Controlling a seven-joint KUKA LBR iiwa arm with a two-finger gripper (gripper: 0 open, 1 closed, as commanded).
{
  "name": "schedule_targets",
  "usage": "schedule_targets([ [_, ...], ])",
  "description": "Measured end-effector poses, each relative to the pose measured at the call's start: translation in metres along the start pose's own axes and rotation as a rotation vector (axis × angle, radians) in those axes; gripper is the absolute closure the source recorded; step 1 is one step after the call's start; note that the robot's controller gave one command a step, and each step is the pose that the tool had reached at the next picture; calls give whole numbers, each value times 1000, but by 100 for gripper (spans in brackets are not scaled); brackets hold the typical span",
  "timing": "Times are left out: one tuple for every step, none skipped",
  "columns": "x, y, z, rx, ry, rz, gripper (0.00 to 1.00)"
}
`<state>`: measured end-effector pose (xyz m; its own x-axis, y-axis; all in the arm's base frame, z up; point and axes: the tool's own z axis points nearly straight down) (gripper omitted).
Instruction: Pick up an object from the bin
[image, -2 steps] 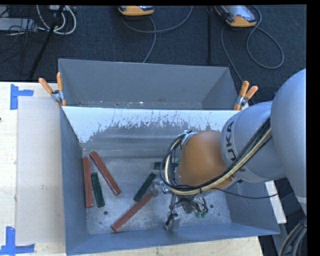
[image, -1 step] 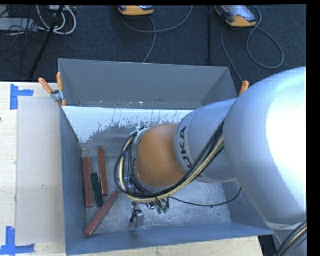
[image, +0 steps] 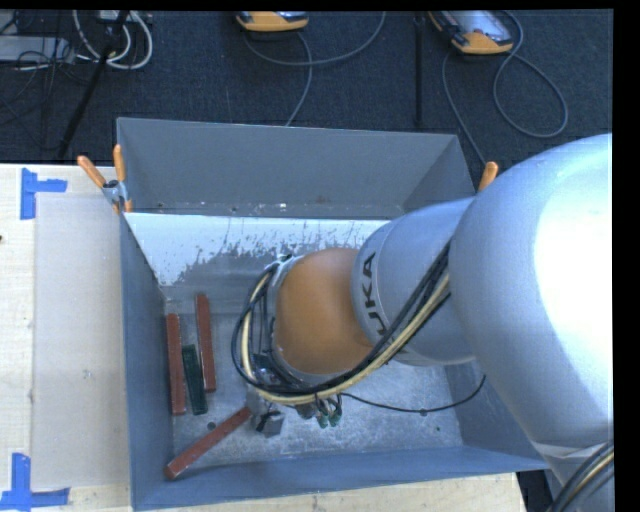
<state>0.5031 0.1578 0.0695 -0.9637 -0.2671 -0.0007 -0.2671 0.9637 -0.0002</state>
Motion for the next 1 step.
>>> schedule_targets([
  [12,-41,-60,0,-4,-12,100],
])
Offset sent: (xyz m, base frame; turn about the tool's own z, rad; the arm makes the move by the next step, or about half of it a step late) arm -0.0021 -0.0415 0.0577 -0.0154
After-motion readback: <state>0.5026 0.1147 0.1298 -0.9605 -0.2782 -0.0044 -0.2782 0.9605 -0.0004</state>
